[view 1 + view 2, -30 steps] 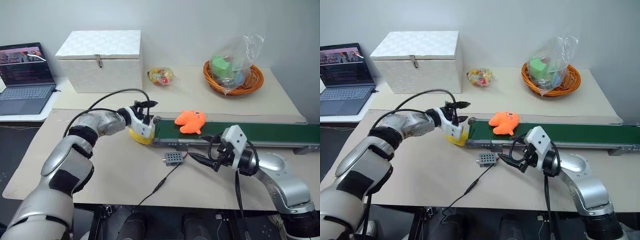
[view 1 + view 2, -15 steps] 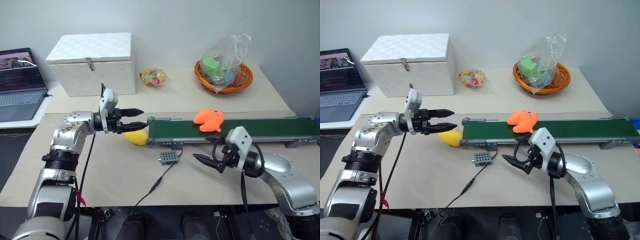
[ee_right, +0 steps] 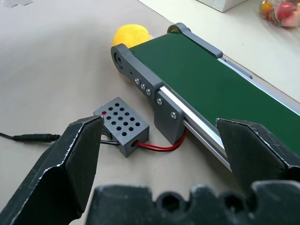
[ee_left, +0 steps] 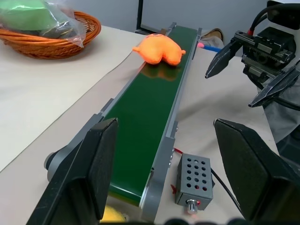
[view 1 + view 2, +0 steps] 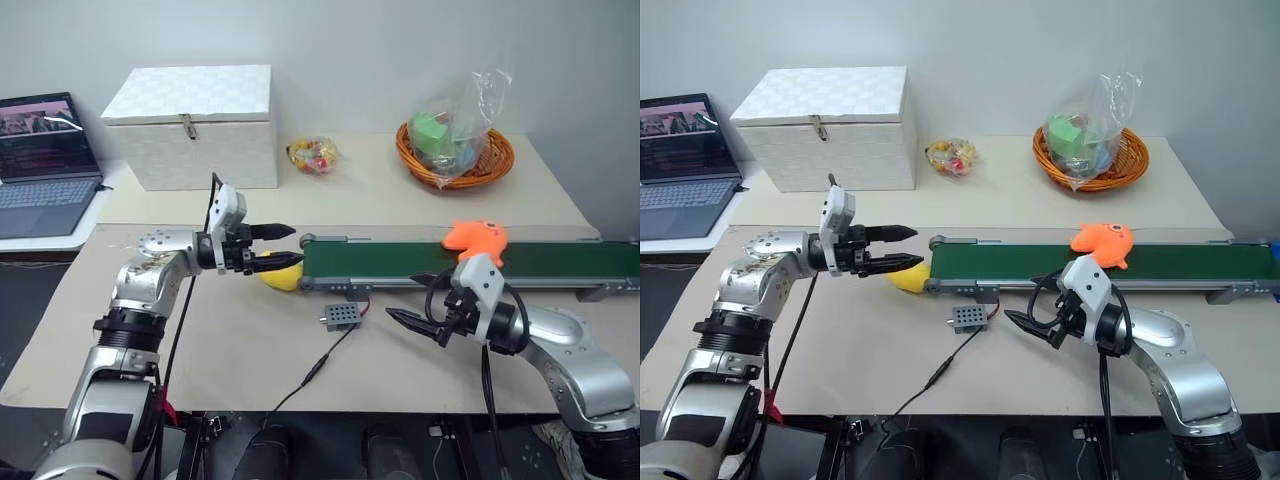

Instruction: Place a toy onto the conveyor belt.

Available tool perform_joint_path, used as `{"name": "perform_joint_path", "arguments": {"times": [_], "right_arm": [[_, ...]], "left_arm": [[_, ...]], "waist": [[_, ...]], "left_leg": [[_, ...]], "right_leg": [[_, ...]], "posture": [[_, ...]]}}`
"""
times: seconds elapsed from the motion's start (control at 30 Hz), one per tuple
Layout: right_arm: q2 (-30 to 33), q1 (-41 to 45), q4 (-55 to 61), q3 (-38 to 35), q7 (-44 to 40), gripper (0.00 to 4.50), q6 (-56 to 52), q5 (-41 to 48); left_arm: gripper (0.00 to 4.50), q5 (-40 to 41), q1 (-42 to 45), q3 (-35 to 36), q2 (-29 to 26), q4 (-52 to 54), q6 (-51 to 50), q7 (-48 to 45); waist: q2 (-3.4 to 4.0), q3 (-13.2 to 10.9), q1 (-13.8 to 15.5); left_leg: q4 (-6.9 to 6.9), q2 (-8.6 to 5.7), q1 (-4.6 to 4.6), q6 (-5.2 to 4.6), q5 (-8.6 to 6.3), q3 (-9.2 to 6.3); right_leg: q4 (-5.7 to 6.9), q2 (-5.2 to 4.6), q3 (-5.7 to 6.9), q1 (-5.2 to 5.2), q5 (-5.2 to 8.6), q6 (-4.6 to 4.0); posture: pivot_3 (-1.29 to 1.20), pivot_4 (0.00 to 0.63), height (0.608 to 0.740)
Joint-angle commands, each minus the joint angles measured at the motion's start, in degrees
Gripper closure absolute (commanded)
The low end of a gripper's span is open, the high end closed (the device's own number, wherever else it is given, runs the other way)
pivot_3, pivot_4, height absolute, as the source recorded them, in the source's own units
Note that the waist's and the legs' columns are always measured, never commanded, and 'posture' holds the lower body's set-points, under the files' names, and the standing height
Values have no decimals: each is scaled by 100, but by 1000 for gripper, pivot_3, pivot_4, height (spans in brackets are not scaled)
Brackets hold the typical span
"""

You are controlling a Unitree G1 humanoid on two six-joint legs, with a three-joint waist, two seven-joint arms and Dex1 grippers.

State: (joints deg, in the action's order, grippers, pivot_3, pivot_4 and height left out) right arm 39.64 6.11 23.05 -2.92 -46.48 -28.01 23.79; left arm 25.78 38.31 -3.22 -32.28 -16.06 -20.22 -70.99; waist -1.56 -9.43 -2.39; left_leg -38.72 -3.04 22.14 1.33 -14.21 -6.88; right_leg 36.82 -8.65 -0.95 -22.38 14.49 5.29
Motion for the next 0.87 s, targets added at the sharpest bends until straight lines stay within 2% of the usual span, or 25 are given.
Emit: {"name": "perform_joint_path", "arguments": {"times": [0.03, 0.87], "right_arm": [[79, 119, 61, -78, -92, 0, 91, 35], [42, 291, -148, -15, -255, 0, 177, -75]], "left_arm": [[1020, -25, -40, 89, 12, 273, 36, 73], [1020, -96, -152, 148, 105, 352, 99, 249]], "waist": [[0, 0, 1], [0, 0, 11]], "left_leg": [[0, 0, 1, 0, 0, 0], [0, 0, 1, 0, 0, 1]], "right_leg": [[0, 0, 0, 0, 0, 0], [-4, 0, 0, 0, 0, 0]], "posture": [[0, 150, 740], [0, 150, 740]]}}
